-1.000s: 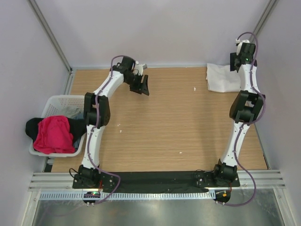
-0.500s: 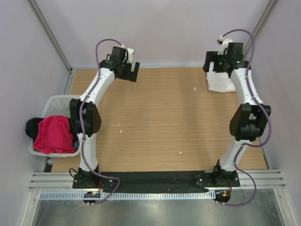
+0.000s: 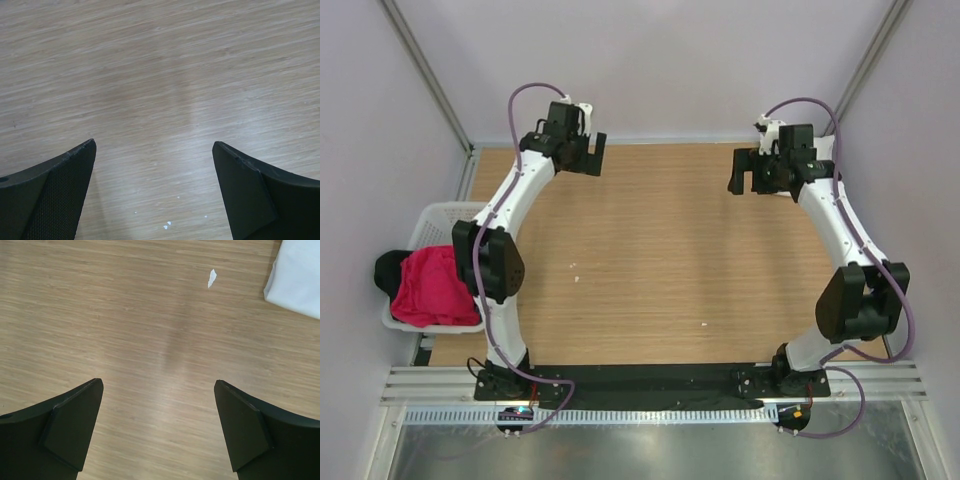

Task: Fold and stack the t-shirts
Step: Neatly place the folded tshirt to the corner

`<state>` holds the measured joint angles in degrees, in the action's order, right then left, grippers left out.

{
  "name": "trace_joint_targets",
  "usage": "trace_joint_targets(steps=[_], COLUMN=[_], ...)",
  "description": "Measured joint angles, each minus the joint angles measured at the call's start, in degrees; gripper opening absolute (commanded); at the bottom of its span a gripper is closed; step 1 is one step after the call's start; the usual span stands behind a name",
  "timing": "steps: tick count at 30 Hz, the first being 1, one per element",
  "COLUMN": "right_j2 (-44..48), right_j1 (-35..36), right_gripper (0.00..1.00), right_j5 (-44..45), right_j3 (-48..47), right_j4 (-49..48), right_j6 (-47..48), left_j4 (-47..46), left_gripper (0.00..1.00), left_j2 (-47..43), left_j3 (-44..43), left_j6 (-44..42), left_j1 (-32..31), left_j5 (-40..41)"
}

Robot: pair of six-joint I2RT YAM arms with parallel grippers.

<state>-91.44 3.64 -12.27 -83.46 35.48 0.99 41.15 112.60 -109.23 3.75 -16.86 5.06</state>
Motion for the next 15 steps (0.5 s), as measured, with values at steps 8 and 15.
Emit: trace_joint_targets(steps=[8, 15], right_j2=[11.67, 13.00], right_j1=[-0.02, -0.02], right_gripper=[1.00, 1.00], right_j5=[1.09, 0.94], right_j3=[10.86, 14.21], right_j4=[2.99, 3.50], right_j6=[-1.18, -3.17], left_j4=[4.09, 11.63], left_gripper=[1.00, 1.00], left_j2=[-6.14, -15.37], left_j3=[2.01, 3.87], left_j6=[-1.18, -8.04], left_j1=[0.07, 1.14], left_j5=[-0.42, 2.95])
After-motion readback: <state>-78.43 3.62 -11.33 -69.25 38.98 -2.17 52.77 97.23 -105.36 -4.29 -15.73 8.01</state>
